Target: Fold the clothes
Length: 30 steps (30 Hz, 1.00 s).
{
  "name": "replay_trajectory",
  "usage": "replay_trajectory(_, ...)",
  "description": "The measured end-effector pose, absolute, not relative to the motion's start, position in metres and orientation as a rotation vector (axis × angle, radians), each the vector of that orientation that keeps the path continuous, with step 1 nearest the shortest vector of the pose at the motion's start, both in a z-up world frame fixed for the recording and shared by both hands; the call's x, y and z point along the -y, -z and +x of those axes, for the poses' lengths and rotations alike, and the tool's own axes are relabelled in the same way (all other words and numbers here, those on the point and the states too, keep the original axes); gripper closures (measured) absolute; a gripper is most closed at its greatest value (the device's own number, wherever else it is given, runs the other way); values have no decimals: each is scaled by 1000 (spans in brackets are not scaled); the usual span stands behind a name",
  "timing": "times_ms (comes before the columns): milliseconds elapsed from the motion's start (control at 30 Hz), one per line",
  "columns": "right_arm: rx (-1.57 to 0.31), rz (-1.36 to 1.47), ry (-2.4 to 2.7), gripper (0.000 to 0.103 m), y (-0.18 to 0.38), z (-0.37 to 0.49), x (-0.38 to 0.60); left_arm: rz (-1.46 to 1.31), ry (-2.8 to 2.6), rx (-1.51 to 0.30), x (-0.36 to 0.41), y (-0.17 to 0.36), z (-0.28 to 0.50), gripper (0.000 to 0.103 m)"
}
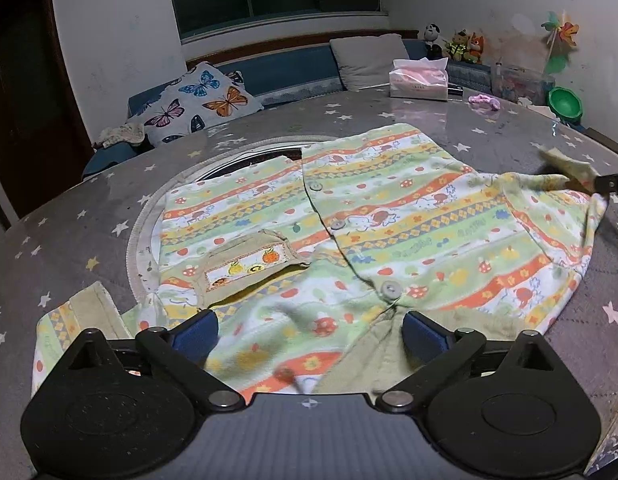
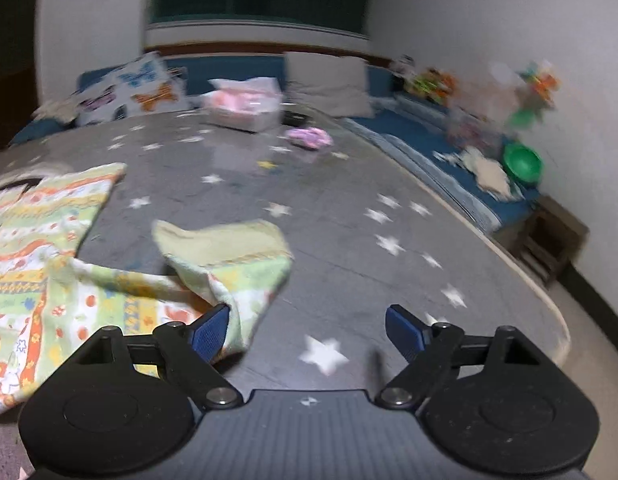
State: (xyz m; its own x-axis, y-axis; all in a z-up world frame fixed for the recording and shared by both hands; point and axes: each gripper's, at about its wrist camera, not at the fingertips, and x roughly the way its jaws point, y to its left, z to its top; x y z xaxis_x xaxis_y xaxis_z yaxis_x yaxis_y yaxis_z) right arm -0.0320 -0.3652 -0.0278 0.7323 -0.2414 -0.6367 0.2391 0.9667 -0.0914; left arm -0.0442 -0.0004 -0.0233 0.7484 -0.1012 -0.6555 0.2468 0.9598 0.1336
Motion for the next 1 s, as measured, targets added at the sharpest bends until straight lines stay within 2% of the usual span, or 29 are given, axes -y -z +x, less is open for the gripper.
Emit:
replay_trajectory(133, -689, 63, 276, 16, 30, -53, 374, 216, 199, -706, 1, 26, -44, 1)
replay_trajectory(267, -638, -60, 225, 14, 25, -60, 351, 219, 196, -710, 0, 27, -44, 1)
replay_trajectory(667, -658, -224, 145, 10, 39, -2, 313, 210, 188, -710, 1, 25, -45, 0)
replay_trajectory(1000, -595, -139, 351, 4, 32, -2, 373, 204, 187, -714, -1, 25, -43, 0)
